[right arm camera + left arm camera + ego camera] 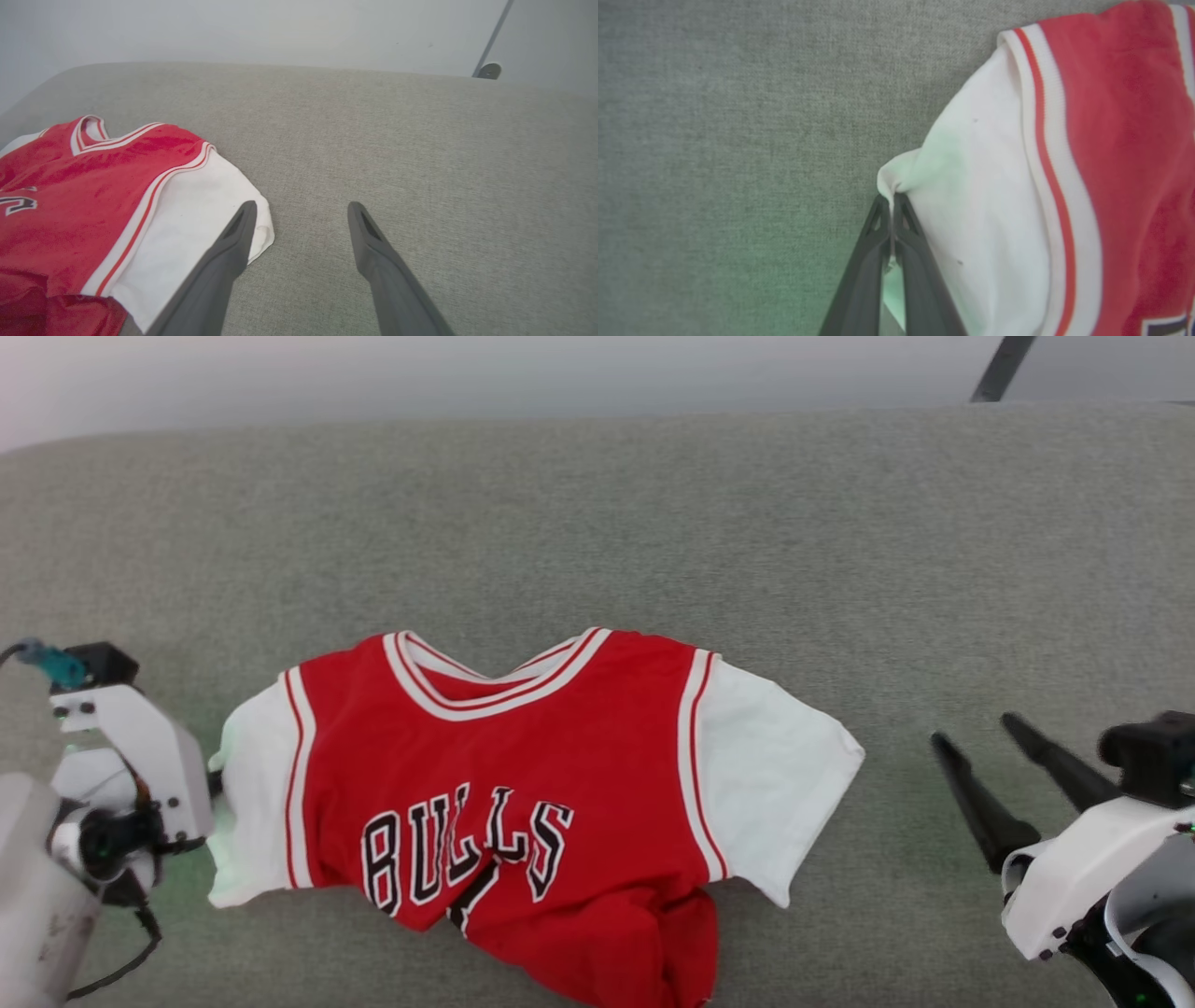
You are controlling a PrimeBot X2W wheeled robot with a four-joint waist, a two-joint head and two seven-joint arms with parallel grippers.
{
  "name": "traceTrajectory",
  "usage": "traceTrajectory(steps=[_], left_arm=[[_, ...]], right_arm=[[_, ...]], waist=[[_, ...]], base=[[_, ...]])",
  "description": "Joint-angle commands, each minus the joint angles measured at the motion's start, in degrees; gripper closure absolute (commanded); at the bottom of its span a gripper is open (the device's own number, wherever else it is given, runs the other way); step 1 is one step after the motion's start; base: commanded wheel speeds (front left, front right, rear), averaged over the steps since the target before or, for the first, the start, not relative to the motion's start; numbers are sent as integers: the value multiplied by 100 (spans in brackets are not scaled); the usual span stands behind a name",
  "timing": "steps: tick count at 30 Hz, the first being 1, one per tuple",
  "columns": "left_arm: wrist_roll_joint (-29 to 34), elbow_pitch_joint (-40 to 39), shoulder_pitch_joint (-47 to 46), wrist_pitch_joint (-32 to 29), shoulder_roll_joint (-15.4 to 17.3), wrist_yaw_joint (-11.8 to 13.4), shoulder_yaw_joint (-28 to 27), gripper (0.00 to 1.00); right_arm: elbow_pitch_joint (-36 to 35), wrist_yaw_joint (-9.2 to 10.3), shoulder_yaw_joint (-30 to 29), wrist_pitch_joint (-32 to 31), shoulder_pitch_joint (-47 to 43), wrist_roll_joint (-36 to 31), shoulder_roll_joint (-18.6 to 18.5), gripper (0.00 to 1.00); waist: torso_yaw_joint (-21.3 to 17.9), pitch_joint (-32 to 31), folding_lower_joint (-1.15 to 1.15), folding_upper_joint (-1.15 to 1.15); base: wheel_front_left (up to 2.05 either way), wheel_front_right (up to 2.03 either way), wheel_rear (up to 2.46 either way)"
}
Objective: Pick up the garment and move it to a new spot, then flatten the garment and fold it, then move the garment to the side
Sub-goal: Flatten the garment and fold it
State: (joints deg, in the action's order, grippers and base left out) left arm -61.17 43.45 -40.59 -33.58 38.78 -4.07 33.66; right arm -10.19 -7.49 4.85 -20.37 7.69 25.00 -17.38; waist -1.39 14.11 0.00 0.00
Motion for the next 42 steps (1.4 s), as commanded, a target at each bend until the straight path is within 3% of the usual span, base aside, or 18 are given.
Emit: traceTrajectory(steps=[1,7,23,24,25,35,42], left_arm=[[2,-6,-31,-2,-163,1,57,100],[75,-97,-233,46,-358,4,118,100],[94,-97,-531,187,-757,-61,218,100],[89,-69,-533,195,-767,-71,221,100],[86,-46,-540,199,-774,-81,227,100],[58,145,-899,108,-702,-174,200,100],[219,242,-1418,-1,-643,-199,260,100]], right_arm=[[26,0,111,-339,117,157,-114,0],[220,-1,229,-1392,429,437,-212,0],[1516,-1,623,-2740,1178,274,9,0],[1593,-1,652,-2797,1198,295,36,80],[1666,-1,700,-2857,1247,261,6,100],[1762,0,490,-2948,1895,540,-204,100],[1907,0,648,-2844,2771,639,-409,100]], waist=[[116,27,0,0],[373,137,0,0],[813,457,0,0],[816,454,0,0],[820,451,0,0],[790,69,0,0],[684,-409,0,0]], base=[[0,0,0],[0,0,0],[0,0,0],[0,0,0],[0,0,0],[0,0,0],[0,0,0]])
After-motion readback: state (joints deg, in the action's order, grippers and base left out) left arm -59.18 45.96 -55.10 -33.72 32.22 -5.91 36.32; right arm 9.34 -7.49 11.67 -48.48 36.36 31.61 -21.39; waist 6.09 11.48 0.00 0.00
